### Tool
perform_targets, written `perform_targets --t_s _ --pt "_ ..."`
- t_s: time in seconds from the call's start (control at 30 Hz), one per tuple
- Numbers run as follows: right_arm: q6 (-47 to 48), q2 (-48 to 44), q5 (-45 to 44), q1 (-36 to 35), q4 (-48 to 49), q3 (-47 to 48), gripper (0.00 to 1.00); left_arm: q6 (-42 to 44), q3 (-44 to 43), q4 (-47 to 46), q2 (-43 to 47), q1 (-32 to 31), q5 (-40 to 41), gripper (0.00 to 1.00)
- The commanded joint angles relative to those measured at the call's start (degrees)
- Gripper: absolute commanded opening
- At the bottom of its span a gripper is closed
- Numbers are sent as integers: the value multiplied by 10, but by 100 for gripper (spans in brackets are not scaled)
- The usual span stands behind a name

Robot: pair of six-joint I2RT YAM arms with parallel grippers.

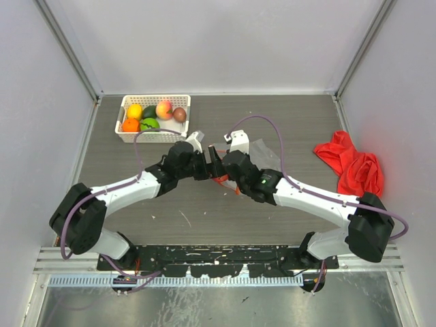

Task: Place the food in the zip-top bag and seal the zipper
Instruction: Place the fake fruit in the zipper food storage bag.

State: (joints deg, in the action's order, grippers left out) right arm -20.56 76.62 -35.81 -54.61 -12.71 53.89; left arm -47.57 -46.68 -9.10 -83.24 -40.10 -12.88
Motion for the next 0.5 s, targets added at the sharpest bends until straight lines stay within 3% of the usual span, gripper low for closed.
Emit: perform_targets --t_s 0.0,0.2,0.47 --pt "-21 -17 23 0 42 11 0 42 -32 -12 11 -23 26 51" --pt "-23 -20 26 1 43 10 0 71 -17 -31 26 -41 56 56" --pt "-36 -29 64 6 42 6 0 181 56 -179 66 -61 49 62"
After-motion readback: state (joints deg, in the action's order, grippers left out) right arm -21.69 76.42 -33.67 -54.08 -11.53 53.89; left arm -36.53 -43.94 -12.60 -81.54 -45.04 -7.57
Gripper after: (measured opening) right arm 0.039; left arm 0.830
